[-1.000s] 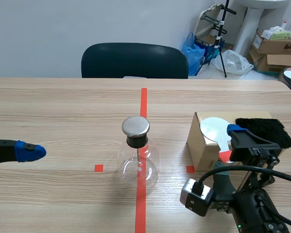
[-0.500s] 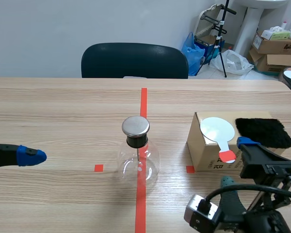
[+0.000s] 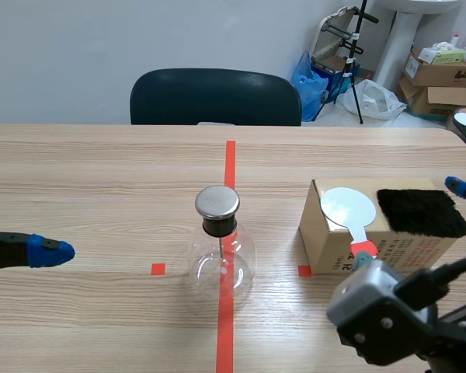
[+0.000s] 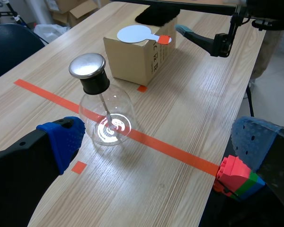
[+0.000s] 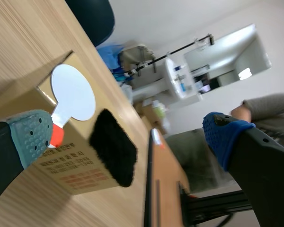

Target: Do the electroscope experiment

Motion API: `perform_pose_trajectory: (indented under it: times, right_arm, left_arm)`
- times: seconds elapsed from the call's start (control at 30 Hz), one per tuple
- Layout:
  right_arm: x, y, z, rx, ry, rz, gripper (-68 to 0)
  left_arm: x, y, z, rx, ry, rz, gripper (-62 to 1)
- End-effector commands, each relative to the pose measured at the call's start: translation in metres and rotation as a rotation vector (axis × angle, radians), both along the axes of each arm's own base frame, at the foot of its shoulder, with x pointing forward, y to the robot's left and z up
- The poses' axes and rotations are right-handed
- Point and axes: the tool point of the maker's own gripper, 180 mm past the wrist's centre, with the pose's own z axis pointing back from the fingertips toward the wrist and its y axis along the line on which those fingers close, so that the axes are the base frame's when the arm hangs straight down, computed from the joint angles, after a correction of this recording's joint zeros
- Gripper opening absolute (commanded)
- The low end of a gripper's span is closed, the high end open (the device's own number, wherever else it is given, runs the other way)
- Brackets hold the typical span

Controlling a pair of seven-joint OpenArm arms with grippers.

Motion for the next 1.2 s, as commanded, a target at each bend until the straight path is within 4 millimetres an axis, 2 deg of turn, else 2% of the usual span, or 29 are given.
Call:
perform_pose_trajectory:
  times: [0.0,0.17,0.37,0.57,0.8,0.97,1.17]
  right_arm:
    - [0.003,0.000,0.008,0.042,-0.004,0.018,0.4]
    - [0.010,0.009,0.017,0.247,0.082,0.084,0.4]
    - [0.014,0.026,0.028,0.450,0.162,0.215,0.4]
    - [0.014,0.032,0.032,0.555,0.235,0.343,0.4]
    - [0.016,0.042,0.037,0.675,0.330,0.458,0.4]
    - [0.023,0.045,0.039,0.698,0.358,0.470,0.4]
    - [0.026,0.035,0.041,0.703,0.348,0.447,0.4]
  left_arm:
    - [0.004,-0.002,0.011,-0.068,-0.009,0.019,1.4]
    - [0.019,0.005,0.021,-0.109,-0.043,0.119,1.4]
    - [0.041,0.014,0.014,-0.035,-0.068,0.246,1.4]
    - [0.050,0.015,0.028,-0.049,-0.109,0.313,1.4]
    - [0.055,0.018,0.034,-0.051,-0.099,0.400,1.4]
    - [0.060,0.024,0.047,-0.102,-0.119,0.489,1.4]
    - [0.060,0.025,0.048,-0.112,-0.118,0.497,1.4]
